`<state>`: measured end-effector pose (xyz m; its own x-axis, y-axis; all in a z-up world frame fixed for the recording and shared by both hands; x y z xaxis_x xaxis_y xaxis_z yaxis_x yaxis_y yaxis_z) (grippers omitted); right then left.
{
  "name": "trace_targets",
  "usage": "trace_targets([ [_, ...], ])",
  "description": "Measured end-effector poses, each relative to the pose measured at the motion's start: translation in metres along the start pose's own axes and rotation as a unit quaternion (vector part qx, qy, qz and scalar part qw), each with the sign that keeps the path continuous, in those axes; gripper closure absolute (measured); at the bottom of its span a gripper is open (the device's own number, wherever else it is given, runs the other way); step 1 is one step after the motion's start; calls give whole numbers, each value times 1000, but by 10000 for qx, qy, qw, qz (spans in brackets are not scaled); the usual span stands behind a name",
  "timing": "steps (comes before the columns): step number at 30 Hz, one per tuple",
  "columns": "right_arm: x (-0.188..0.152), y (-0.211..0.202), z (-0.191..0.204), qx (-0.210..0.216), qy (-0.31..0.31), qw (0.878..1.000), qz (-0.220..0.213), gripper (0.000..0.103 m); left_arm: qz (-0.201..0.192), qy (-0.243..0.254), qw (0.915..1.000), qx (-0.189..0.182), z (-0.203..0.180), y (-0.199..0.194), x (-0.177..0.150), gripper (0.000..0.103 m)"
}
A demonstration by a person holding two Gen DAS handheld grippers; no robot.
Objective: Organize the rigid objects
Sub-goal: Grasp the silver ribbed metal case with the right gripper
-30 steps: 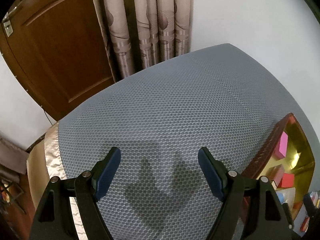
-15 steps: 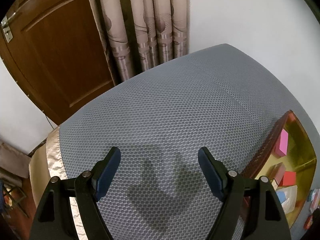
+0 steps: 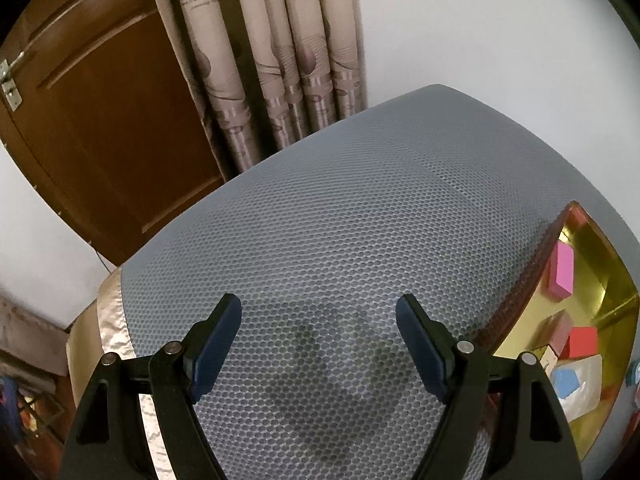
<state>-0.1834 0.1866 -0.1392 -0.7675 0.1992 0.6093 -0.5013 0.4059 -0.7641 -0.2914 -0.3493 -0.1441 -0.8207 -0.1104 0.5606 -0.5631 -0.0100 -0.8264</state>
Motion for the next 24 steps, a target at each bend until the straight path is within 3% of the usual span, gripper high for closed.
trace_targets([
  [1, -3, 8, -3, -10, 18, 9999, 110, 56, -5, 26, 10000, 11, -1, 1, 1, 26],
  [7, -4, 38, -7, 4, 42, 9994, 354, 63, -31, 184, 9998, 76, -6, 2, -1, 26],
  [14, -5, 68, -8, -137, -36, 9984, 548, 63, -20, 374, 9993, 97, -15, 1, -2, 26],
  [24, -22, 63, -10, -45, 133, 9999, -78, 66, -248, 721, 9971, -70, -36, -10, -2, 26],
])
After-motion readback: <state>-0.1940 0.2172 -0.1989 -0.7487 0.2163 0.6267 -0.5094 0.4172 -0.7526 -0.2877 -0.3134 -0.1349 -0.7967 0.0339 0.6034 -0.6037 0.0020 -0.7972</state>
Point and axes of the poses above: each gripper's, at about its wrist camera, not at the fingertips, and y roughly the way its jaws point, z to its left, x to its top, the point moved 9 cm from there along y, roughly the way its jaws point, and after that the axes turned 12 degrees about -x, right-handed, at the moved point
